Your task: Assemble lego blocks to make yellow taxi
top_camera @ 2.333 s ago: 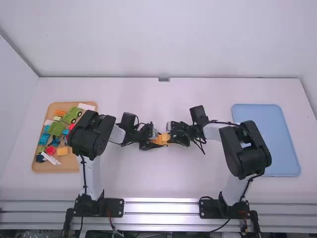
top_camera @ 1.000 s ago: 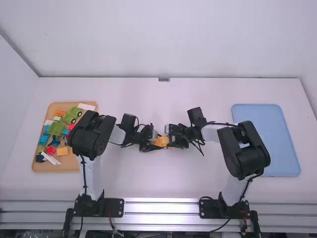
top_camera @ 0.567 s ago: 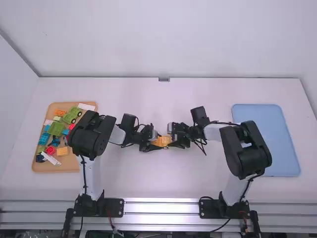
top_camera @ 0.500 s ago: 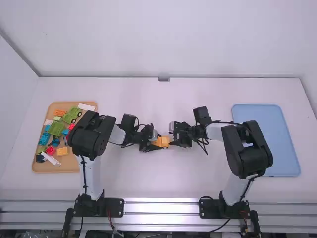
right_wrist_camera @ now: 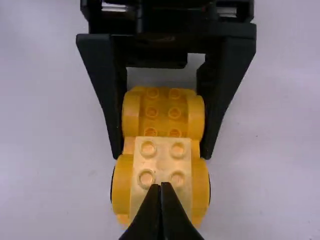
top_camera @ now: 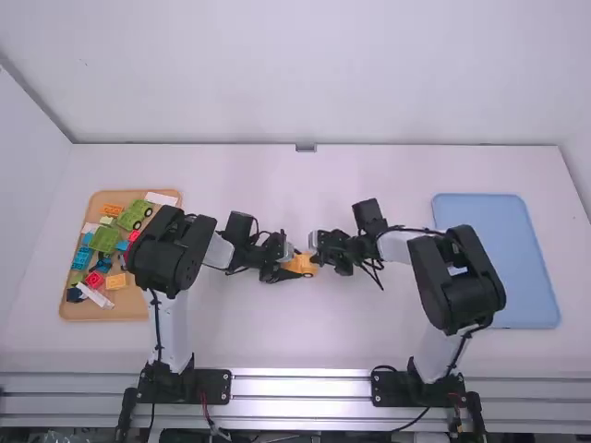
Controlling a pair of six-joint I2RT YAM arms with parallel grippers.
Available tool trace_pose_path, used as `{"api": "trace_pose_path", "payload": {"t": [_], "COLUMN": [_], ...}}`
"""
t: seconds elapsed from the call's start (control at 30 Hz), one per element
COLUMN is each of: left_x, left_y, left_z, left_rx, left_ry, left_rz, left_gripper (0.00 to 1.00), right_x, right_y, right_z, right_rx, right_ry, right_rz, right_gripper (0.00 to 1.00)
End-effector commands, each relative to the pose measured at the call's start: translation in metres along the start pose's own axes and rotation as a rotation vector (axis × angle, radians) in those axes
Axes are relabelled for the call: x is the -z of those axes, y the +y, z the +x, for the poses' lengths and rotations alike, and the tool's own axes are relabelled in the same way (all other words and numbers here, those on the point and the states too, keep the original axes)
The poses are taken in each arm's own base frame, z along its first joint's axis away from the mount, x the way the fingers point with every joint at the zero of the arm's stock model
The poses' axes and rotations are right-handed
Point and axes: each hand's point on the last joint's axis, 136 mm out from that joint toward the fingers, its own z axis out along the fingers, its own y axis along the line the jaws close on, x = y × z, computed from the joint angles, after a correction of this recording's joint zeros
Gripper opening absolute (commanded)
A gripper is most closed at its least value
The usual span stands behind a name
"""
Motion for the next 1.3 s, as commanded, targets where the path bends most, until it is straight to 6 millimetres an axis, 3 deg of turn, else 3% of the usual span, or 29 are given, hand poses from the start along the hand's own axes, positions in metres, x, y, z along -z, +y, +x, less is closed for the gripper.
{"api": "trace_pose_path", "payload": {"t": [0.0,0.17,0.33,0.43,0.63,0.73,0.93,1.1,1.23,1.27], "left_x": [-0.003,-0.003,-0.003,-0.003,-0.003,-0.003,-0.003,-0.003,-0.003,-0.003], "left_y": [-0.012,-0.012,-0.012,-0.011,-0.011,-0.011,-0.011,-0.011,-0.013,-0.013], "left_z": [0.023,0.023,0.022,0.022,0.022,0.022,0.022,0.022,0.024,0.025], "left_rx": [0.091,0.091,0.090,0.086,0.089,0.088,0.088,0.089,0.099,0.105], "left_ry": [0.078,0.078,0.077,0.076,0.077,0.076,0.077,0.077,0.083,0.091], "left_rz": [0.000,-0.001,-0.001,-0.002,-0.002,-0.002,-0.002,-0.001,0.002,-0.003], "left_gripper": [0.49,0.48,0.49,0.50,0.49,0.49,0.49,0.49,0.51,0.54], "right_x": [-0.005,0.001,0.016,0.008,-0.025,-0.025,-0.022,-0.011,0.018,0.024], "right_y": [0.005,0.000,0.004,0.003,0.006,0.007,0.015,0.009,-0.010,-0.015], "right_z": [0.013,0.004,-0.027,-0.019,0.016,0.033,0.037,0.022,-0.020,-0.027], "right_rx": [-0.030,-0.032,0.032,0.009,-0.038,-0.086,-0.077,-0.047,0.000,0.017], "right_ry": [0.071,-0.002,-0.215,-0.144,0.102,0.201,0.199,0.179,0.082,0.061], "right_rz": [0.000,0.001,-0.053,-0.042,-0.043,-0.062,-0.155,-0.171,-0.127,-0.109], "right_gripper": [0.00,0.00,0.00,0.00,0.00,0.00,0.00,0.00,0.01,0.06]}}
